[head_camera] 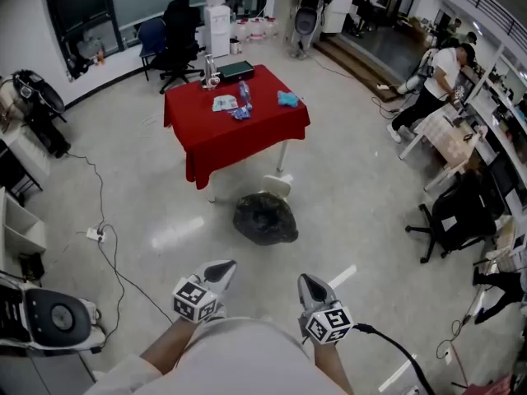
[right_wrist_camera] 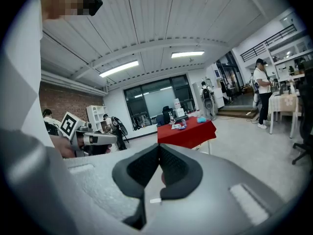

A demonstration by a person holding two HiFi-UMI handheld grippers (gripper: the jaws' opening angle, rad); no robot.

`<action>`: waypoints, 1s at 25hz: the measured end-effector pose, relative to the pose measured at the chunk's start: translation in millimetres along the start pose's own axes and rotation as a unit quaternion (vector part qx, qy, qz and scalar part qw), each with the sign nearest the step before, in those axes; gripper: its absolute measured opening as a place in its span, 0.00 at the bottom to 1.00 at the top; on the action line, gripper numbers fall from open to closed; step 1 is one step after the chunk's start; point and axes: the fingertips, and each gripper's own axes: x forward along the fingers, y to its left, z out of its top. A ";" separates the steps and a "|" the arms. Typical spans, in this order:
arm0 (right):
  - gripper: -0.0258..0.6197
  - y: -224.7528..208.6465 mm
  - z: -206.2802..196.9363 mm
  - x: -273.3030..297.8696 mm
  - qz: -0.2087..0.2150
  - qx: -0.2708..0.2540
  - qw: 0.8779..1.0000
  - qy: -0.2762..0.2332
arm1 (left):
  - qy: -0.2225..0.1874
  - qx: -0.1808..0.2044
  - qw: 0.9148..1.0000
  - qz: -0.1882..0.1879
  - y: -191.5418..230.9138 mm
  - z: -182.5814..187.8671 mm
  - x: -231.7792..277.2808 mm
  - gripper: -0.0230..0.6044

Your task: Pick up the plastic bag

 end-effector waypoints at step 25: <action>0.03 -64.5 -10.7 -58.6 0.021 -0.050 0.998 0.024 | 0.004 0.011 1.000 0.023 -52.5 -6.9 30.1 0.04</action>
